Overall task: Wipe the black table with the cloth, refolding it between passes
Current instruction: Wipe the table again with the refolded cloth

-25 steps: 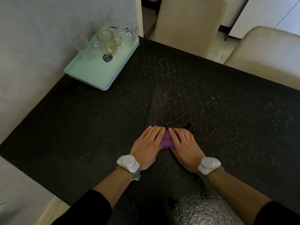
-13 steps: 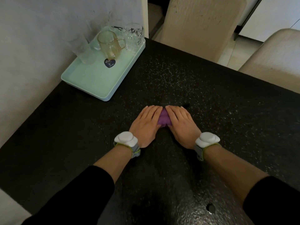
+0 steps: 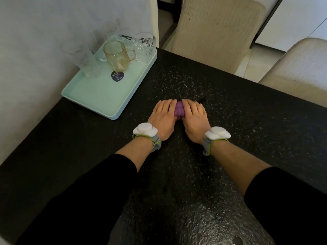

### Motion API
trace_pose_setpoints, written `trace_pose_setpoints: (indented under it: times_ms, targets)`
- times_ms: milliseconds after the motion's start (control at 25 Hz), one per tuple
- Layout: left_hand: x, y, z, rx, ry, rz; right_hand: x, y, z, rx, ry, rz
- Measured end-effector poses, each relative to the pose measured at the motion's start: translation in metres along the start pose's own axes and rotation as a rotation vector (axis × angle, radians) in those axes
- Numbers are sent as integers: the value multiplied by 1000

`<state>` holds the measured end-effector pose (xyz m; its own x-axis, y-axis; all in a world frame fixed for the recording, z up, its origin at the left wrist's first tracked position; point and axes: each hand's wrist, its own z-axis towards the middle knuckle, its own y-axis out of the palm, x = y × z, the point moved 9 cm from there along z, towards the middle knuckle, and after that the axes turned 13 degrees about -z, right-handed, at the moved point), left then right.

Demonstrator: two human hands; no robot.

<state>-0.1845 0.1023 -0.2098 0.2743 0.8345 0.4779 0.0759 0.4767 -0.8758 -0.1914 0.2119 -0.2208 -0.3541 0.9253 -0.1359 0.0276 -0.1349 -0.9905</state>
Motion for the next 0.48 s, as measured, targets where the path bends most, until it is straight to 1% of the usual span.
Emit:
trace_pose_setpoints:
  times_ms: [200,320,480]
  targets:
    - [21,4,-66,-49,22,-33,-18,-4,-67,-51,-125,-12]
    - [32,13,-105,-87,7,-34,-27,-1,-107,-73,-129,-15]
    - [50,17,-154,-88,-1,-15,-43,0,-154,-112,-166,-38]
